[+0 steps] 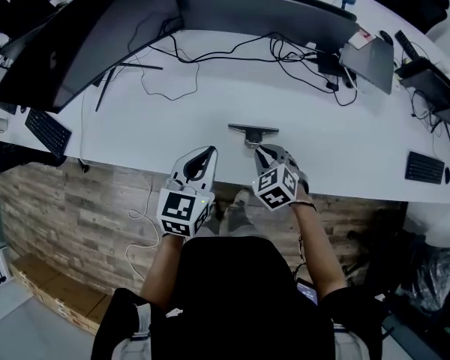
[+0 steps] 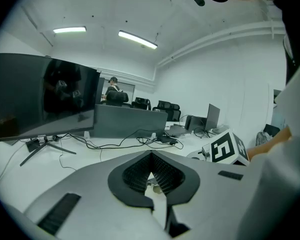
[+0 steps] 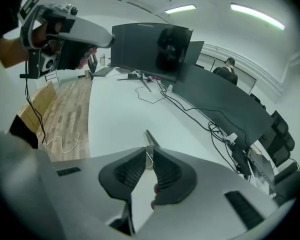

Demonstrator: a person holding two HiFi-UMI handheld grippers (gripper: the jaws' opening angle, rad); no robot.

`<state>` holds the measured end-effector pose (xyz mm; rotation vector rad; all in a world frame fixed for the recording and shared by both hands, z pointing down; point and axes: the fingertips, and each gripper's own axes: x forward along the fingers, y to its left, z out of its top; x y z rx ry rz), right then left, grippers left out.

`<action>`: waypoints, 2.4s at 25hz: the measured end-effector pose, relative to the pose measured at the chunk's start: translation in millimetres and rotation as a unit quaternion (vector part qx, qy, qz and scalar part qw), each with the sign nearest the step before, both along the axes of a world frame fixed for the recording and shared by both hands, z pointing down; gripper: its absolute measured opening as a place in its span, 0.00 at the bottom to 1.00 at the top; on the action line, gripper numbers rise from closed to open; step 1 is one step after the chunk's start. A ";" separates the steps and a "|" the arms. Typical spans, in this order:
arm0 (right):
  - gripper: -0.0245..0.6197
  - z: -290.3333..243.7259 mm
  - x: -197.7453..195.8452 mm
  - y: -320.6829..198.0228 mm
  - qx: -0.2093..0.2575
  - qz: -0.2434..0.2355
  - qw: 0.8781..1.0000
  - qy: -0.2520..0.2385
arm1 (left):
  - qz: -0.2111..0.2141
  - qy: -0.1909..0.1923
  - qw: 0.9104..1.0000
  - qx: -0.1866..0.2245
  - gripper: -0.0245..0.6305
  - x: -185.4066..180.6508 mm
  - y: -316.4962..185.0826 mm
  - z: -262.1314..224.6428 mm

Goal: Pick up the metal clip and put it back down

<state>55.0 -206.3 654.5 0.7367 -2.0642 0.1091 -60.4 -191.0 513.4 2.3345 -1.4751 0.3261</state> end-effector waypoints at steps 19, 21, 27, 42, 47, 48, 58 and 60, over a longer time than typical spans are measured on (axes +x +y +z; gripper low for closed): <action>0.27 80.6 -9.5 -25.0 0.002 -0.122 0.983 0.136 | -0.022 -0.002 0.999 -0.033 0.06 -21.2 -7.8 33.5; 0.26 84.7 -11.3 -27.4 0.004 -0.121 0.984 0.133 | -0.024 -0.005 0.999 -0.037 0.06 -23.6 -7.3 36.7; 0.26 94.6 -14.2 -32.2 0.029 -0.130 0.980 0.151 | -0.031 -0.016 0.999 -0.037 0.06 -29.4 -7.7 40.5; 0.18 90.3 -19.7 -32.8 0.040 -0.134 0.979 0.151 | -0.038 -0.018 0.998 -0.035 0.06 -33.2 -6.6 39.5; 0.14 79.3 -21.5 -36.6 0.049 -0.127 0.981 0.140 | -0.041 -0.018 0.999 -0.024 0.06 -34.1 -9.7 32.1; 0.13 77.7 -21.7 -36.4 0.047 -0.126 0.981 0.139 | -0.040 -0.019 0.999 -0.022 0.06 -34.1 -10.0 30.7; 0.10 70.4 -13.9 -34.5 0.036 -0.105 0.984 0.137 | -0.036 -0.016 0.999 -0.012 0.06 -31.5 -11.4 20.3; 0.09 69.7 -12.6 -33.5 0.037 -0.100 0.985 0.137 | -0.035 -0.016 0.999 -0.011 0.06 -31.6 -10.9 18.4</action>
